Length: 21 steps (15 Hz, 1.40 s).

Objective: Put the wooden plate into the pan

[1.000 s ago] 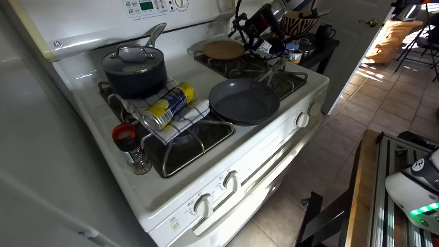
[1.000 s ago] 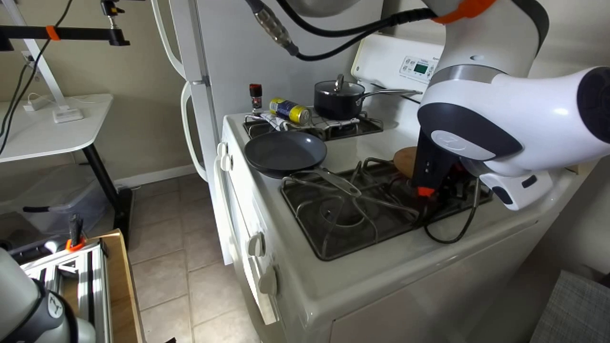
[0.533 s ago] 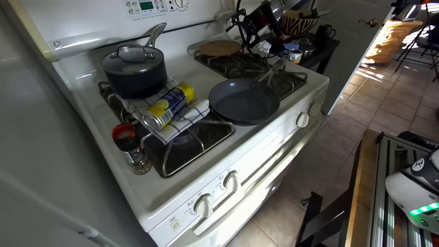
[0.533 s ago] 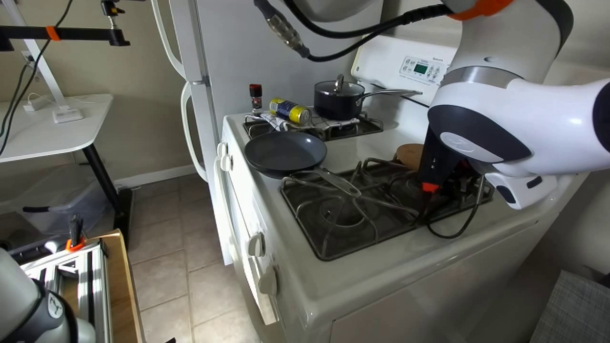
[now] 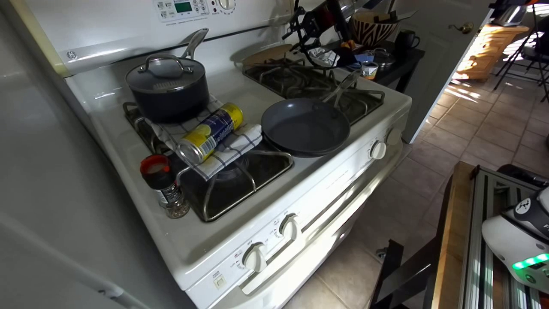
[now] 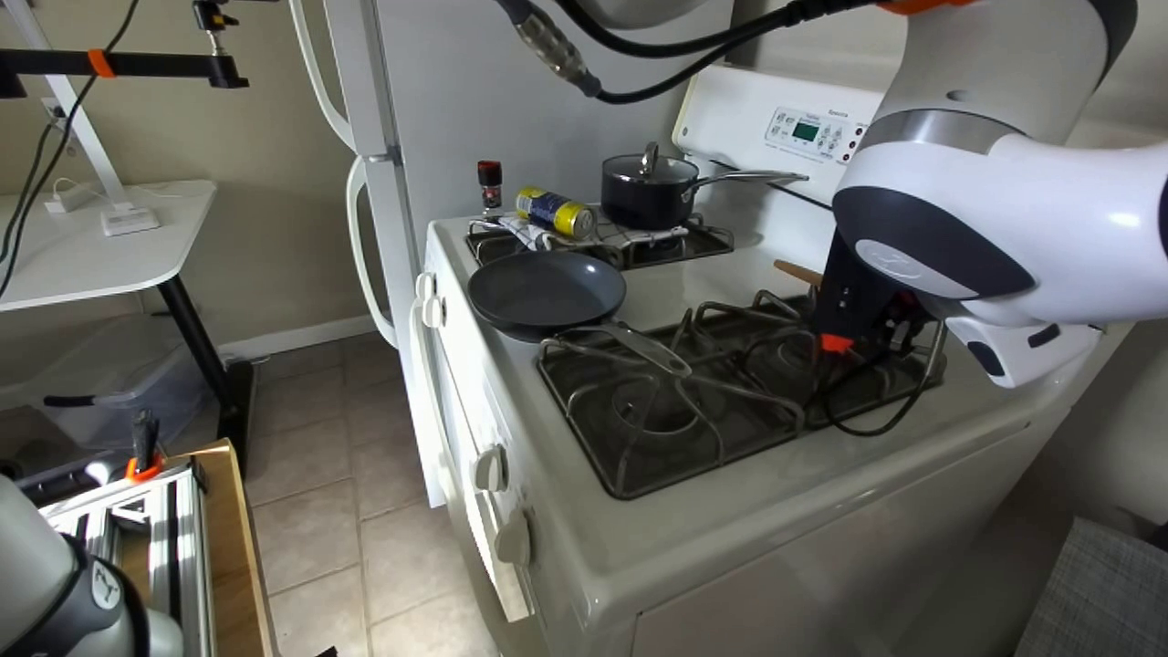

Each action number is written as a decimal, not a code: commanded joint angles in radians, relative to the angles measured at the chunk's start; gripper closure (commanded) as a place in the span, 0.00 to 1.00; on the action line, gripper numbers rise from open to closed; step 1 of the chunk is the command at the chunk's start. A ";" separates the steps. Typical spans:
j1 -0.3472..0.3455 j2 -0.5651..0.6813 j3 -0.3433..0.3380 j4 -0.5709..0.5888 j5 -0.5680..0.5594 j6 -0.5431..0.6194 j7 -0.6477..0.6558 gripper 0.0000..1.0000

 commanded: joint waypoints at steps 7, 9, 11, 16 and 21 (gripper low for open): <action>-0.006 -0.029 -0.013 0.009 0.002 -0.099 -0.006 1.00; 0.006 -0.031 -0.033 0.012 -0.037 -0.120 0.044 1.00; 0.018 -0.035 -0.057 0.004 -0.099 -0.141 0.110 0.74; 0.037 -0.021 -0.065 0.012 -0.229 -0.162 0.267 0.36; 0.112 -0.018 -0.074 -0.003 -0.254 0.003 0.408 0.00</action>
